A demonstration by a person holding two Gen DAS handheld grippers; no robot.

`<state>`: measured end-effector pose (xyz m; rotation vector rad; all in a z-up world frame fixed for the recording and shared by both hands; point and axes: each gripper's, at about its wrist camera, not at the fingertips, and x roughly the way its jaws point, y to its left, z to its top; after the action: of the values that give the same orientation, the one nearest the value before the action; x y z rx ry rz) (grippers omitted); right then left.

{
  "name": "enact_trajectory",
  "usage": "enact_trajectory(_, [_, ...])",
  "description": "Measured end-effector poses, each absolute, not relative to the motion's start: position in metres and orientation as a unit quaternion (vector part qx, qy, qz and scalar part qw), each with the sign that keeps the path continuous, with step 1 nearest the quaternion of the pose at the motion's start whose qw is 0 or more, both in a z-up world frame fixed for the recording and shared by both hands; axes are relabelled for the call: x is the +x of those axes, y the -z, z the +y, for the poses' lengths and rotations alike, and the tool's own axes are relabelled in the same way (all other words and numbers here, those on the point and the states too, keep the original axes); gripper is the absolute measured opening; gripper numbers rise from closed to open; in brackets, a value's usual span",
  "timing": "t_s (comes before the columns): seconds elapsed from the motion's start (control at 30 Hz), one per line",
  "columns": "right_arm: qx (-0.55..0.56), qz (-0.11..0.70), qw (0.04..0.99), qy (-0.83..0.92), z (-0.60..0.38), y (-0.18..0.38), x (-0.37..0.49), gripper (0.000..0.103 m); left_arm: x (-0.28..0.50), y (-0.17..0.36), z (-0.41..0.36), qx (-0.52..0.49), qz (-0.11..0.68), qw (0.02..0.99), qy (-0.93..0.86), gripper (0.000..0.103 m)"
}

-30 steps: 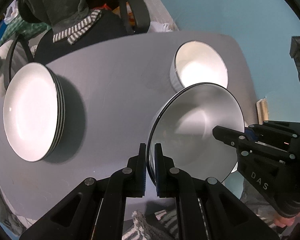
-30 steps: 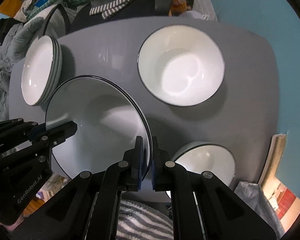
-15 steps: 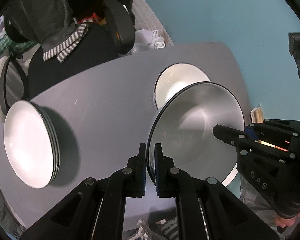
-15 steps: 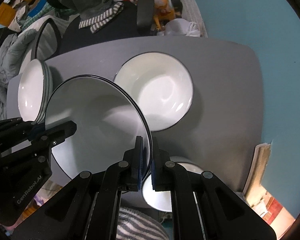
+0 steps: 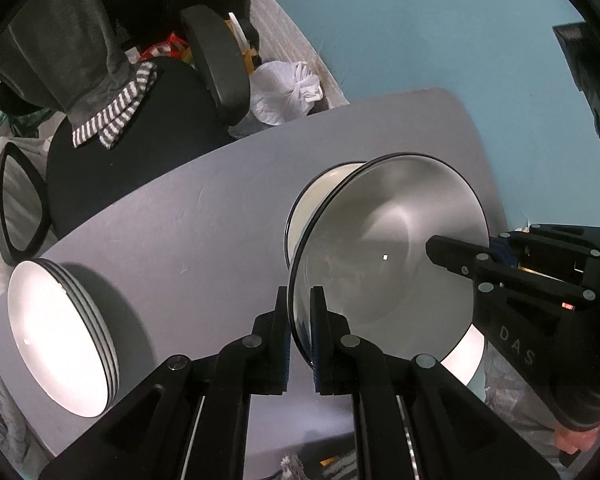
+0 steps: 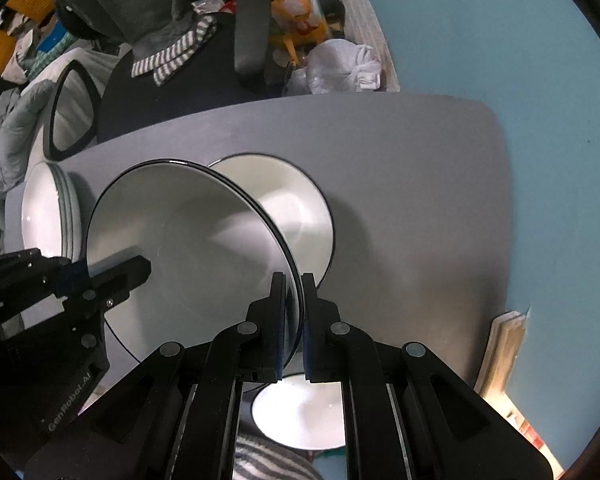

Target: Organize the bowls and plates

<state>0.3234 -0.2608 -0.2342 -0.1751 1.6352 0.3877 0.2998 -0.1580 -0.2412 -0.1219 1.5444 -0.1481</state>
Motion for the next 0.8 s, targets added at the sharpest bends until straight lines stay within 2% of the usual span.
enact_trajectory(0.8, [-0.060, 0.744, 0.644, -0.168, -0.267, 0.263, 0.339, 0.007, 0.322, 0.273, -0.164, -0.041, 0.722, 0.689, 0.052, 0.008])
